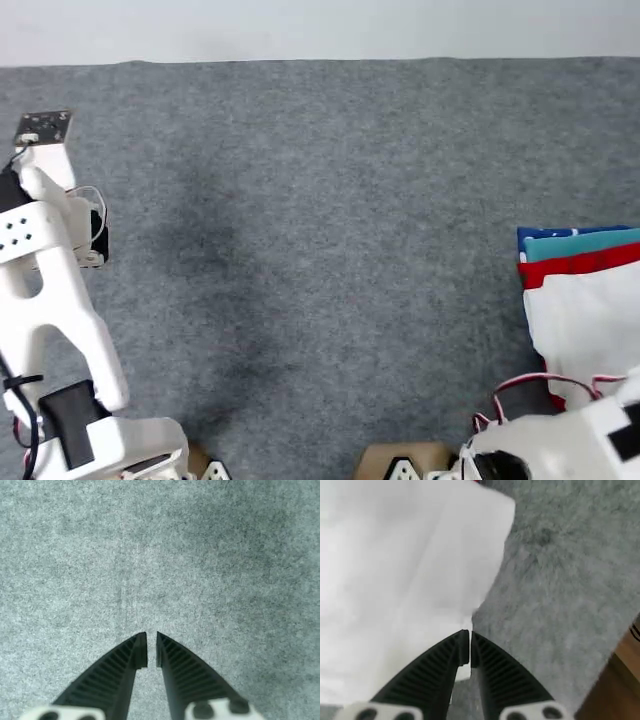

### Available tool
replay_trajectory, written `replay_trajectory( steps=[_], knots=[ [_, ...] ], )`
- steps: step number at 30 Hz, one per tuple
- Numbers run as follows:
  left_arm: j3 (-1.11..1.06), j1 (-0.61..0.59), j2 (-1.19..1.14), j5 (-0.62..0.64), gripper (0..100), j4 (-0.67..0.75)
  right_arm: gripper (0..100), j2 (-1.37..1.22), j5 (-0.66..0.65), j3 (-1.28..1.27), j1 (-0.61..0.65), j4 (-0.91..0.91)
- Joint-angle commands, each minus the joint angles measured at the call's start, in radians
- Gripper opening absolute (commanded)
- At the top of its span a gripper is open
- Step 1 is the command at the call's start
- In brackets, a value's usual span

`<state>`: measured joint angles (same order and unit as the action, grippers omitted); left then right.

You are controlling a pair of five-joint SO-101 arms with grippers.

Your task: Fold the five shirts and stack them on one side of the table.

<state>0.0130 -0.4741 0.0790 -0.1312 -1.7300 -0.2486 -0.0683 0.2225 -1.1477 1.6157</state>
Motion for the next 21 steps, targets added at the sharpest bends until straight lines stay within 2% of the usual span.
replay_trajectory(
  steps=[1, 7, 17, 21],
  knots=[
    [0.005, 0.005, 0.049, 0.009, 4, -0.025, 0.9, -0.065, -0.006, 0.008, 0.008, -0.056],
    [0.005, 0.008, 0.049, 0.009, 4, -0.025, 0.9, -0.163, -0.005, 0.017, 0.058, -0.108],
    [0.005, 0.008, 0.048, 0.009, 4, -0.025, 0.9, 0.018, -0.005, 0.212, 0.159, 0.127],
    [0.005, 0.006, 0.048, 0.008, 4, -0.025, 0.9, 0.038, -0.002, 0.215, 0.239, 0.124]
  ],
)
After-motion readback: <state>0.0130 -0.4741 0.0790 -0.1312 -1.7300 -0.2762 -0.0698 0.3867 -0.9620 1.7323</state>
